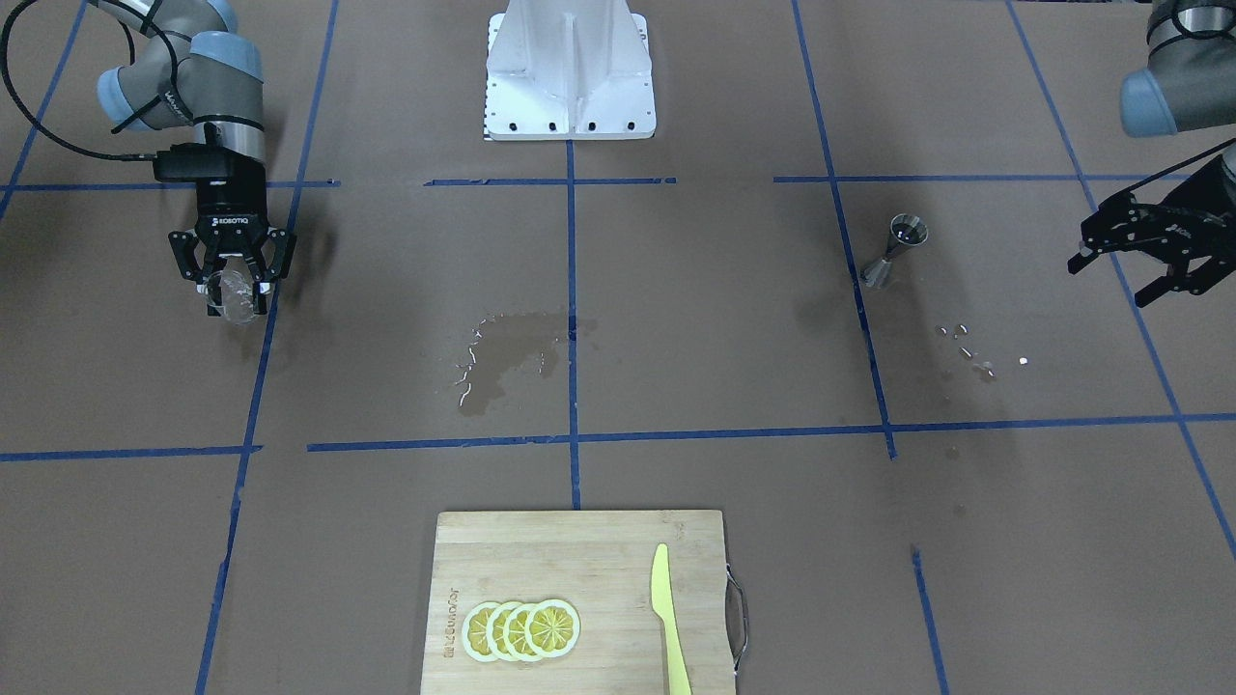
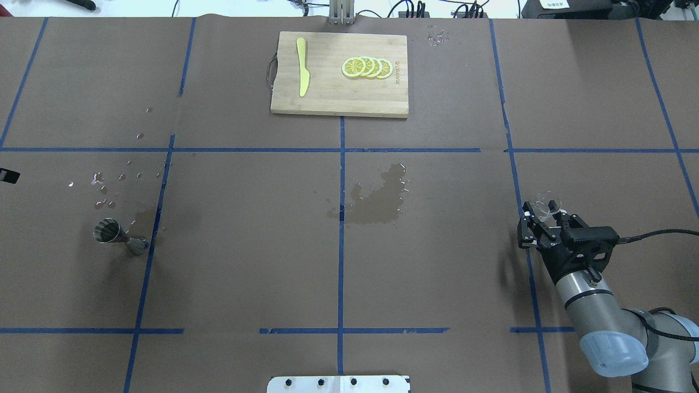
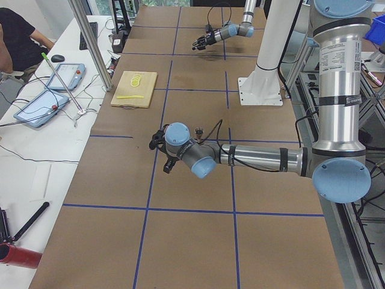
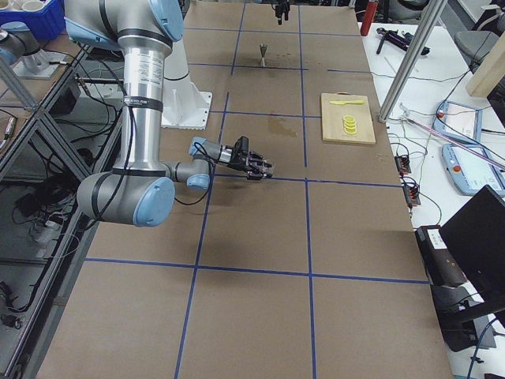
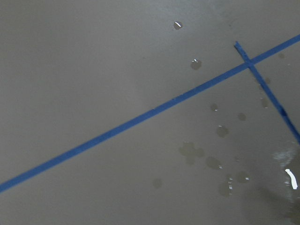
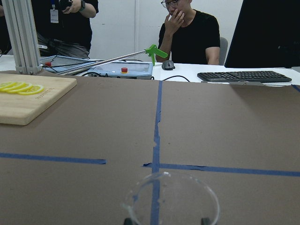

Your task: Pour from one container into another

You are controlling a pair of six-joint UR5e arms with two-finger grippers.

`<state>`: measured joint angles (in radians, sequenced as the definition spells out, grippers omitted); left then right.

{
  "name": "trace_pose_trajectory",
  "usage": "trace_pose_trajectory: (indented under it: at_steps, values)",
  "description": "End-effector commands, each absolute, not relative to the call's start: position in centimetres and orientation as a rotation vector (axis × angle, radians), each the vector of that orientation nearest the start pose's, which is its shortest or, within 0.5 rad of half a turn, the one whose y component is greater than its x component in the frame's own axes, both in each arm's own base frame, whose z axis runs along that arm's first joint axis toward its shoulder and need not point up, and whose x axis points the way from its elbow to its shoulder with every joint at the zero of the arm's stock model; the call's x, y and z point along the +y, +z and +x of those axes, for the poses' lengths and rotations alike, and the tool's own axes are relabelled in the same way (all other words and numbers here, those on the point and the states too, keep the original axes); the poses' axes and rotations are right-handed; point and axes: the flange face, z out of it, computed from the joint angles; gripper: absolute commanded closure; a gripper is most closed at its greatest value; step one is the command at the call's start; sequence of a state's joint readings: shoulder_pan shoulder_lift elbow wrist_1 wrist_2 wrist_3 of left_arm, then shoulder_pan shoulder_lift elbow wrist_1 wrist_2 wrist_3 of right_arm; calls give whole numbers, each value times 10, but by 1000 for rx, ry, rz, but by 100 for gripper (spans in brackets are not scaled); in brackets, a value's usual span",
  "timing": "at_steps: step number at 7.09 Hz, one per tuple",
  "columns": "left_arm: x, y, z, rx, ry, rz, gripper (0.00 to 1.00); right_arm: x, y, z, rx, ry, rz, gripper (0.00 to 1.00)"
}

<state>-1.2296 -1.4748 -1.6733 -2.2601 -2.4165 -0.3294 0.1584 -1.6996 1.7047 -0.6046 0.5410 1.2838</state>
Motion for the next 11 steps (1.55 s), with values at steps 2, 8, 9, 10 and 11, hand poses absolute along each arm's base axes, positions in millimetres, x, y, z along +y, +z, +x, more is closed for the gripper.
trace_pose_trajectory:
  at_steps: [2, 8, 9, 10, 11]
  values:
    - [-459, 574, 95, 881, 260, 380, 0, -275, 541, -403, -640, 382, 1116, 90]
    - [-459, 564, 96, 939, 281, 372, 0, -265, 556, -412, -646, 373, 1097, 66]
    - [-458, 564, 96, 939, 281, 372, 0, -265, 556, -412, -646, 373, 1097, 52]
    - [-457, 563, 95, 939, 282, 373, 0, -264, 556, -413, -647, 371, 1095, 45]
    - [-456, 562, 95, 940, 283, 376, 0, -264, 557, -412, -646, 371, 1096, 37]
